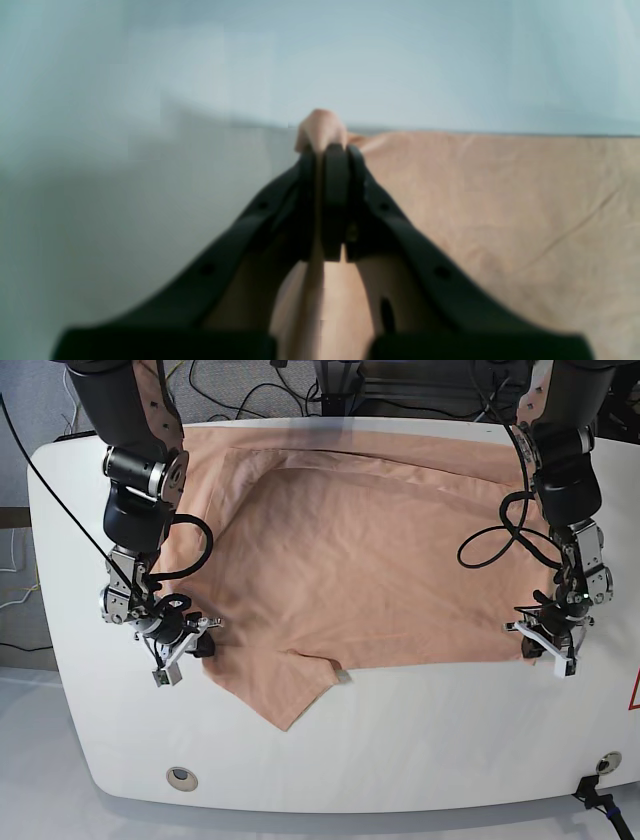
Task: Fold the T-shirt properly
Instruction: 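Lift the hem corners and fold them over toward the shoulder edge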
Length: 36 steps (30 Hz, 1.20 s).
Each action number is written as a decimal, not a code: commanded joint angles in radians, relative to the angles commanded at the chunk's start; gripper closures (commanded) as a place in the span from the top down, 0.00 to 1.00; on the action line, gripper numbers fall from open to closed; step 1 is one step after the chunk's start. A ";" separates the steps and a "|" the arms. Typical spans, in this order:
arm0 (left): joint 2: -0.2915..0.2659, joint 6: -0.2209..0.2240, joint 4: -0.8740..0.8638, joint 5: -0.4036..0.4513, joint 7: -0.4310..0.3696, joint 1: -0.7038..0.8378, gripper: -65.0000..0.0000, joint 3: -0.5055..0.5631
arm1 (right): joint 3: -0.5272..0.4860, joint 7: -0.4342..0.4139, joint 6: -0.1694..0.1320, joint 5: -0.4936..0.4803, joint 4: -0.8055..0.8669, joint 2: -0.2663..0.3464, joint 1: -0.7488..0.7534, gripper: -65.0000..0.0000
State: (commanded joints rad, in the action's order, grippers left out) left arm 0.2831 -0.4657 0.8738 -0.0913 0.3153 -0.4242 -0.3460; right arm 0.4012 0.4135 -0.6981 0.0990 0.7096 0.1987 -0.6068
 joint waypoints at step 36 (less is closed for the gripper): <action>0.021 -0.232 0.816 0.002 0.296 0.671 0.00 -0.150 | -0.002 0.921 0.000 -0.405 1.234 -0.018 0.746 0.00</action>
State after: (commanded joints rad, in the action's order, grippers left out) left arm 0.3046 -0.6981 1.6901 -0.0898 0.6114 0.2463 -0.4964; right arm 0.3997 1.3341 -0.6981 -0.3061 1.9433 0.1803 0.1389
